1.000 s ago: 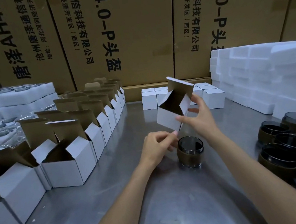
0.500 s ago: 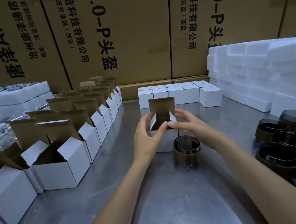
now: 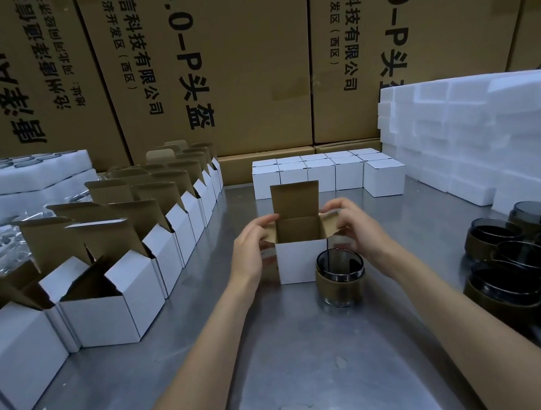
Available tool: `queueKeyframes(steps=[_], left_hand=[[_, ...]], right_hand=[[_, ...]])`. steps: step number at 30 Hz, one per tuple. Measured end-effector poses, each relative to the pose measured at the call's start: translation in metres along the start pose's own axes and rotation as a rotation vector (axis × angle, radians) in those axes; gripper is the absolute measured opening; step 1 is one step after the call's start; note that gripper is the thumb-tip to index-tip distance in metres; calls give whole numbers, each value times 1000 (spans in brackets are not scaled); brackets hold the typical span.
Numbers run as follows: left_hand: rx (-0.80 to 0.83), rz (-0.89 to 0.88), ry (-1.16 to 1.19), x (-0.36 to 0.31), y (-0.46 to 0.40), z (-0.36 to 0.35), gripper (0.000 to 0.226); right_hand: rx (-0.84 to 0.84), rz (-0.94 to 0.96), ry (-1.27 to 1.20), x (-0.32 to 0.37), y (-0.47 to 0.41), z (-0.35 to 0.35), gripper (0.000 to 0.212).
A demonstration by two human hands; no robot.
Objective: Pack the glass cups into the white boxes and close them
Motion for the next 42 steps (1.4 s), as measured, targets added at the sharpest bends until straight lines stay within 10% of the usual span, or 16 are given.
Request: queueKeyframes(steps=[20,28,34,42], left_hand=[[124,-4,-13,2,-1,-1,32],[74,-80,-8,2,-5,4,54],[432,88,-22,19,-2,3,115],[417,59,-221,17,1,7,98]], right_hand=[[124,124,549,33,5,-5,37],[395,-27,1002,100,39,-1,23],[583,-323,1389,84,55,-22,21],[550,-214,1358,91,55,-24,13]])
Point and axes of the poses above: each hand's wrist, its own y-axis away from the middle knuckle, its own z-axis out of the back of the hand, x = y × z, the point moved 3 cm from there along -y, towards the middle knuckle, and after that the axes turned 6 degrees about -y, right-handed, at the moved point
